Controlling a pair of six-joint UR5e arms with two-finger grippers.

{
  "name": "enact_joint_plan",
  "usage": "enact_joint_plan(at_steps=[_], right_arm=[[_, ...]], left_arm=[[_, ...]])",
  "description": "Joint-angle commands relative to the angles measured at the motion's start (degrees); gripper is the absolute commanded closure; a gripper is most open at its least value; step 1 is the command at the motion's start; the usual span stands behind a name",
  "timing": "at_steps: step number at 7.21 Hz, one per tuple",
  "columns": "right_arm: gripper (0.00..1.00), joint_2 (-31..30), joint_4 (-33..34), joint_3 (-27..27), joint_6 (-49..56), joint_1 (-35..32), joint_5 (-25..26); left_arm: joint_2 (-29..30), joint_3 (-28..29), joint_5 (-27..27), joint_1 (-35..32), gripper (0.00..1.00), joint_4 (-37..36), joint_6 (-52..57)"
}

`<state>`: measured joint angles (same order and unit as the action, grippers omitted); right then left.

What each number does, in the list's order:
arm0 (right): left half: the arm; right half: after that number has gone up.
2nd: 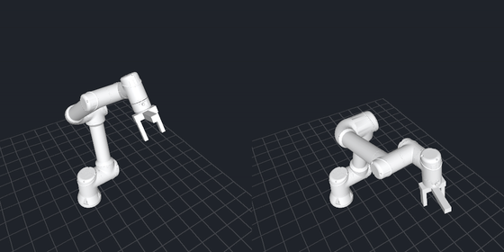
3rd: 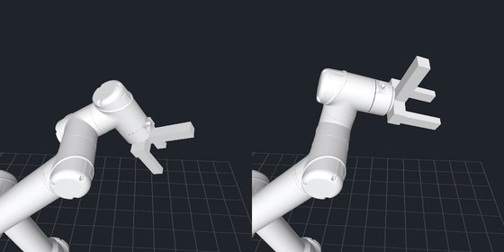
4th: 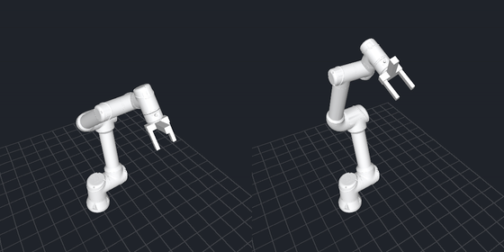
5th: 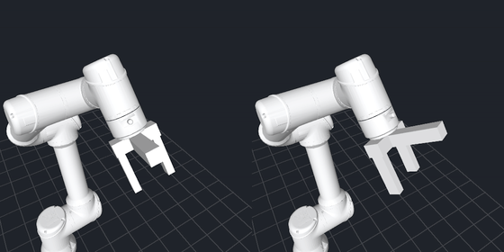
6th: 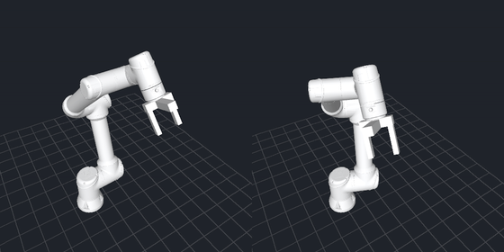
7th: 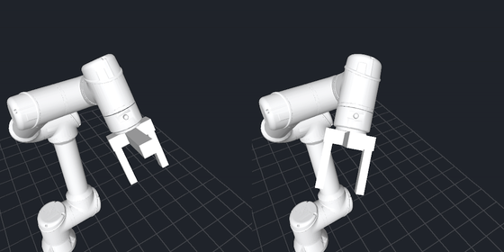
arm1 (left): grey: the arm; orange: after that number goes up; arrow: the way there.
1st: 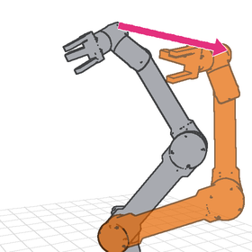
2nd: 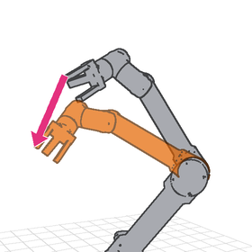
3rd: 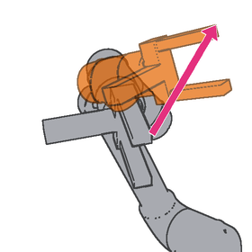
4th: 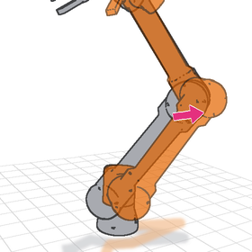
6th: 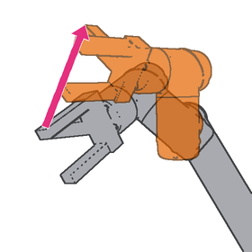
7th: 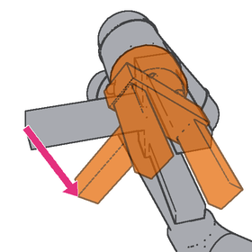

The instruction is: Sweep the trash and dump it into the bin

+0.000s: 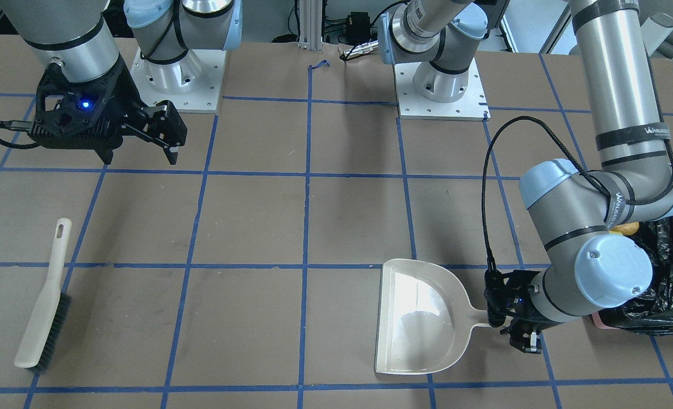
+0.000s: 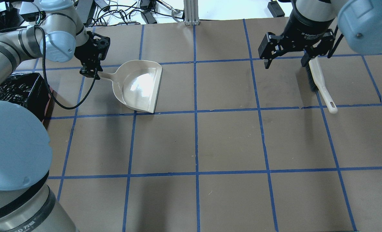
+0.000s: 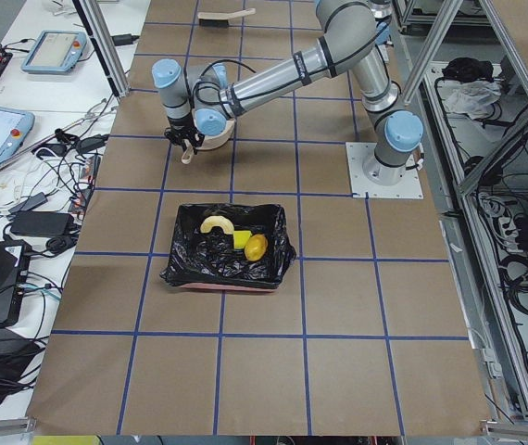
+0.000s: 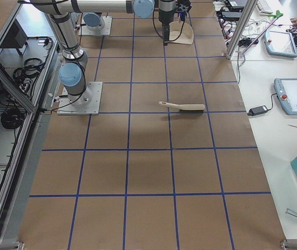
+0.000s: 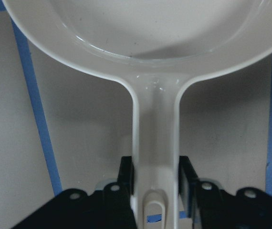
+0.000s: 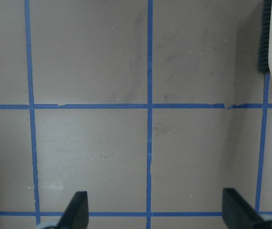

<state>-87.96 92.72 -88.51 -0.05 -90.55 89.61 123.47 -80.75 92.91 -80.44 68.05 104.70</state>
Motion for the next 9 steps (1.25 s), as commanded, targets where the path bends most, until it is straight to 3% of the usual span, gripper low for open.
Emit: enact_joint_plan(at_steps=[1, 4, 5, 6, 8, 9], right_arm=[[0.0, -0.02, 0.0, 0.0, -0.04, 0.02, -0.05], [0.0, -0.02, 0.0, 0.0, -0.13, 0.02, -0.14], [0.0, -0.02, -0.09, 0.0, 0.05, 0.02, 0.12], [0.0, -0.1, 0.0, 0.0, 0.22, 0.19, 0.91], [0.0, -0.89, -0.09, 0.0, 0.14, 0.11, 0.22], [0.0, -0.98, -0.09, 0.09, -0.13, 0.02, -0.22]], left_arm=[[-0.25, 0.06, -0.01, -0.07, 0.12, 0.41, -2.99], [-7.68, 1.03, -0.97, -0.34, 0.12, 6.46, -17.27], [-12.15, 1.38, -5.76, -0.42, 0.14, 9.7, -22.82], [-17.16, 4.16, -7.11, -0.34, 0.14, 18.87, -35.06], [-21.58, 11.03, -6.34, 0.02, 0.12, 29.03, -57.54], [-23.69, 9.66, -6.51, -0.42, 0.11, 34.29, -70.82]])
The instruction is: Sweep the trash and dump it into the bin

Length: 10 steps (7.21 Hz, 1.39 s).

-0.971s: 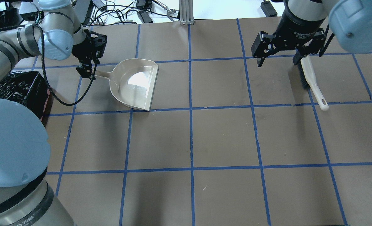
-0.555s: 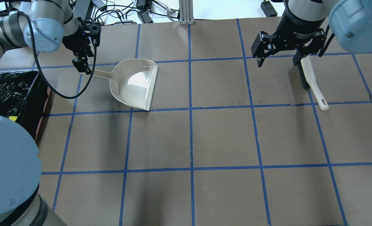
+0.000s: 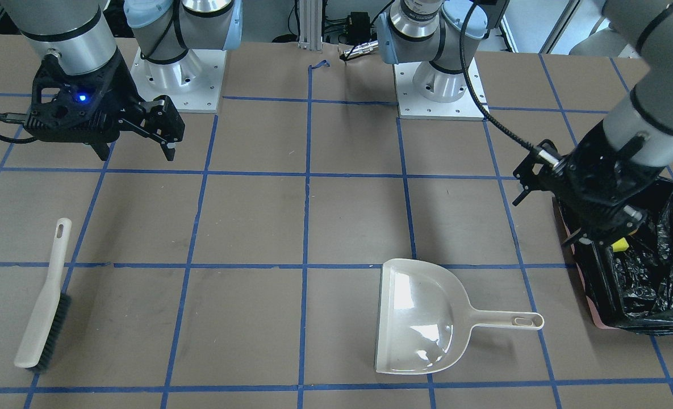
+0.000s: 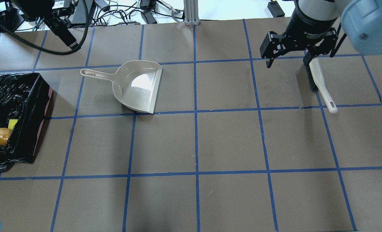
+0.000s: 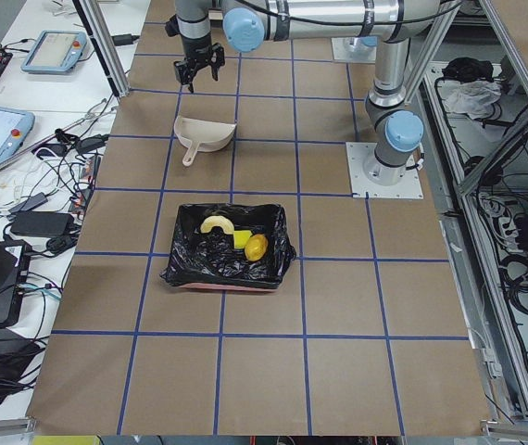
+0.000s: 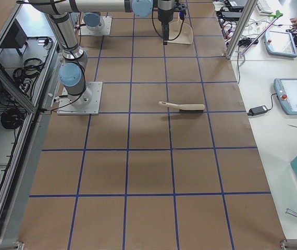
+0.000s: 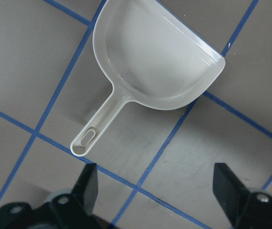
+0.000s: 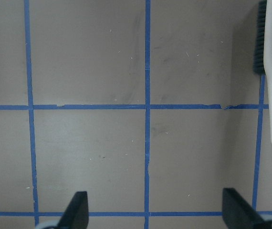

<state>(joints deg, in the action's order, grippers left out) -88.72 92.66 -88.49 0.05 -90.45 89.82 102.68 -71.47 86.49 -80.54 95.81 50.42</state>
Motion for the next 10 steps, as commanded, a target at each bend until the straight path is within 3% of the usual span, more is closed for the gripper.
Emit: enact_joint_plan(at_steps=[1, 3, 5, 10], right_arm=[[0.0, -0.4, -0.12, 0.16, -0.66, -0.25, -0.43], [0.0, -0.23, -0.03, 0.07, -0.49, -0.34, -0.43], [0.0, -0.32, -0.03, 0.07, -0.32, -0.34, -0.43], [0.0, -0.14, -0.12, 0.07, -0.23, -0.34, -0.43]], left_arm=[[-5.01, -2.59, -0.36, -1.45, 0.11, 6.58, -28.5], [-9.23, -9.27, -0.36, -5.22, 0.12, 4.14, -40.7], [-8.91, -12.45, 0.25, -11.35, 0.01, -3.4, -54.75], [-12.75, -13.69, 1.92, -10.16, 0.0, -3.7, -54.19]])
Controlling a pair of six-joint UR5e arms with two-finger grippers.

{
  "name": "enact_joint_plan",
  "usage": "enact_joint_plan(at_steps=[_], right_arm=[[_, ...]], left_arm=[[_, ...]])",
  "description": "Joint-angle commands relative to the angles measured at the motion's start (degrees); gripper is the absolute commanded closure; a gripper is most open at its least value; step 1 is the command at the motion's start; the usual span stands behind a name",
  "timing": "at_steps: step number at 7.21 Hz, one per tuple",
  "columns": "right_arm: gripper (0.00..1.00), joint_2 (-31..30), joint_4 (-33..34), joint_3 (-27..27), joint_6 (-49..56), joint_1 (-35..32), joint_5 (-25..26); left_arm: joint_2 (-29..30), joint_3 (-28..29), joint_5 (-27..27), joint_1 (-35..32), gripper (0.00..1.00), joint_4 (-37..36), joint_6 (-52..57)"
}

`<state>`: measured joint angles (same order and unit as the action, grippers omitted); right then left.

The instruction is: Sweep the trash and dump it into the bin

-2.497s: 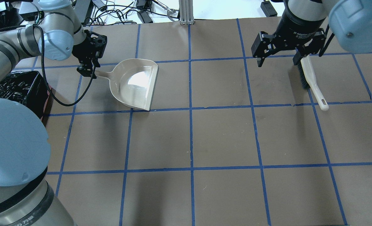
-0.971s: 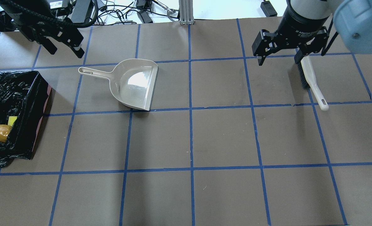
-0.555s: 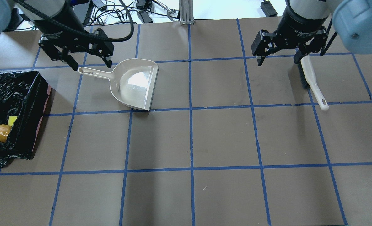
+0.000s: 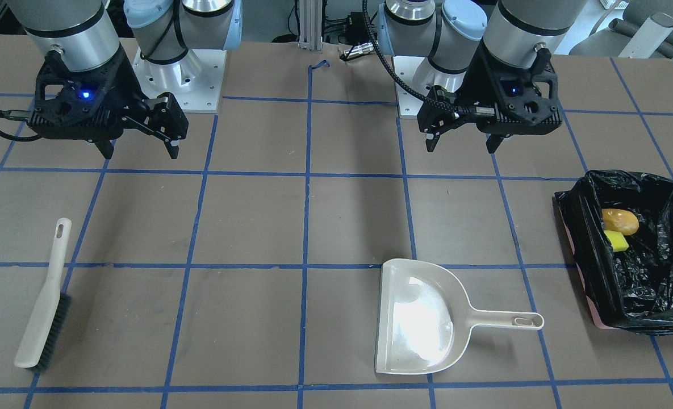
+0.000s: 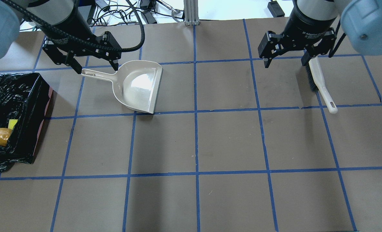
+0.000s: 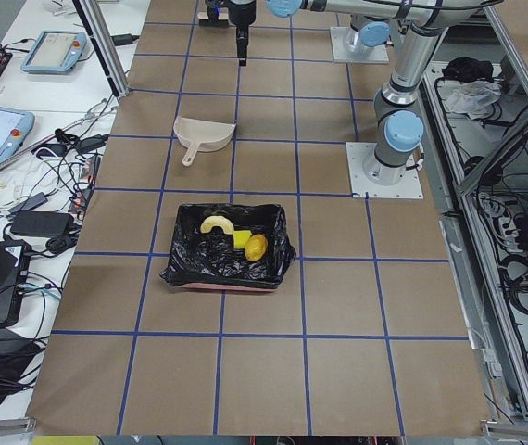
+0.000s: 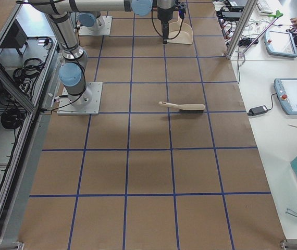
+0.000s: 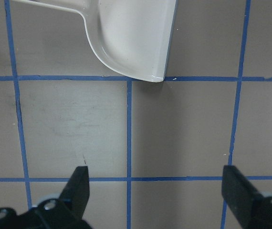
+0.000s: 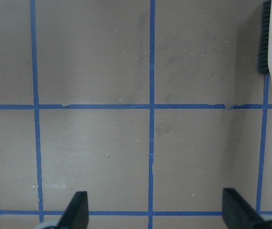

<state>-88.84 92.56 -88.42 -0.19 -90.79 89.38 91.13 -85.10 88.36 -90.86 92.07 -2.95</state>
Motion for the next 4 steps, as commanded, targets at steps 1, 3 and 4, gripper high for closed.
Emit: enact_joint_plan(at_steps=[1, 3, 4], right_arm=[[0.0, -0.1, -0.1, 0.0, 0.01, 0.0, 0.0], [0.0, -0.01, 0.08, 0.0, 0.01, 0.0, 0.0], [0.0, 0.07, 0.08, 0.0, 0.01, 0.0, 0.0]], left_arm=[[-1.74, -0.24, 0.15, 0.25, 0.0, 0.39, -0.65], [-1.83, -0.94, 0.06, 0.34, 0.0, -0.22, -0.48], [-1.92, -0.95, 0.06, 0.86, 0.0, -0.22, -0.47]])
